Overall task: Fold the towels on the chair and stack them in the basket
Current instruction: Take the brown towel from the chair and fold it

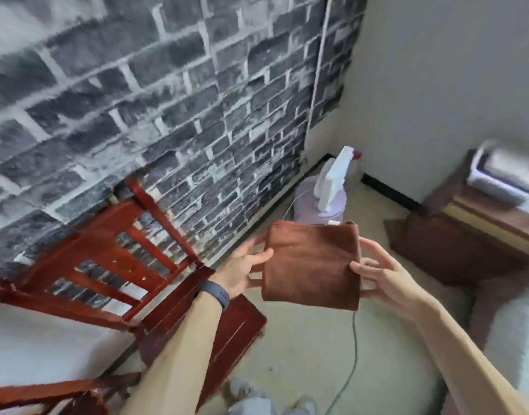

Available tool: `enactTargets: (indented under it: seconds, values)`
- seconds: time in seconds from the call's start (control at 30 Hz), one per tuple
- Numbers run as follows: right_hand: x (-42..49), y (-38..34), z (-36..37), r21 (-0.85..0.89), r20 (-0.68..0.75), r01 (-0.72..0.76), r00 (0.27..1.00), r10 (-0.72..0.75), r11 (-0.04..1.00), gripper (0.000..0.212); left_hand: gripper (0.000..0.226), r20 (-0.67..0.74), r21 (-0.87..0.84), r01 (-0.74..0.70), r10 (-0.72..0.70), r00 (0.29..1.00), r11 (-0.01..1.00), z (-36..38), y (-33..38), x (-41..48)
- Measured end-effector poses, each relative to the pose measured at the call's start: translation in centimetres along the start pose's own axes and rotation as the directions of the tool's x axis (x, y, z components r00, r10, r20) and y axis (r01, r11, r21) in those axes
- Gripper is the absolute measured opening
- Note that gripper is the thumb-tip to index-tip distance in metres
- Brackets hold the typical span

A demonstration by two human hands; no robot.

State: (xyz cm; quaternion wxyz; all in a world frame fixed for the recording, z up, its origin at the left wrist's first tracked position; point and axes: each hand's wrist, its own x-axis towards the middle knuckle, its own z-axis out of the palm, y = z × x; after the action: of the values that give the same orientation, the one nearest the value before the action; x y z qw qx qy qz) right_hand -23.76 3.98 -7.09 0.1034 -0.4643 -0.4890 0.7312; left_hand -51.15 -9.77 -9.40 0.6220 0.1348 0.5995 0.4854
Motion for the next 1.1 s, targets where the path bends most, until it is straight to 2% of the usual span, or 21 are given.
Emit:
enactTargets:
  seconds: [0.13, 0.2, 0.33, 0.5, 0.6, 0.87, 1.1]
  values:
    - [-5.7, -5.0, -6.0, 0.014, -0.153, 0.194, 0.97, -0.189, 0.981, 0.048, 0.03, 0.171, 0.174, -0.04, 0.01, 0.985, 0.984, 8.6, 7.0, 1.2]
    - [-7.3, -7.0, -8.8, 0.01, -0.204, 0.255, 0.947, -0.248, 0.967, 0.048, 0.025, 0.247, 0.237, -0.059, -0.002, 0.969, 0.97, 12.5, 9.9, 2.1]
    - [-8.7, -10.3, -14.2, 0.029, -0.302, 0.335, 0.901, -0.312, 0.942, 0.049, 0.028, 0.336, 0.306, -0.141, 0.032, 0.941, 0.942, 19.4, 14.8, 5.2]
    - [-7.3, -13.9, -20.6, 0.069, -0.443, 0.404, 0.832, -0.335, 0.912, 0.048, 0.029, 0.419, 0.309, -0.257, 0.112, 0.901, 0.916, 26.9, 20.2, 11.2]
    - [-5.4, -16.2, -24.1, 0.078, -0.491, 0.438, 0.799, -0.348, 0.896, 0.047, 0.028, 0.473, 0.281, -0.269, 0.112, 0.874, 0.921, 30.7, 23.2, 15.2]
    - [-0.6, -20.9, -31.6, 0.094, -0.608, 0.496, 0.716, -0.345, 0.863, 0.05, 0.029, 0.576, 0.311, -0.236, 0.015, 0.818, 0.921, 39.2, 30.2, 25.3]
    - [2.9, -21.2, -38.2, 0.148, -0.68, 0.495, 0.679, -0.276, 0.856, 0.05, 0.025, 0.608, 0.378, -0.185, -0.093, 0.788, 0.907, 45.5, 31.0, 32.3]
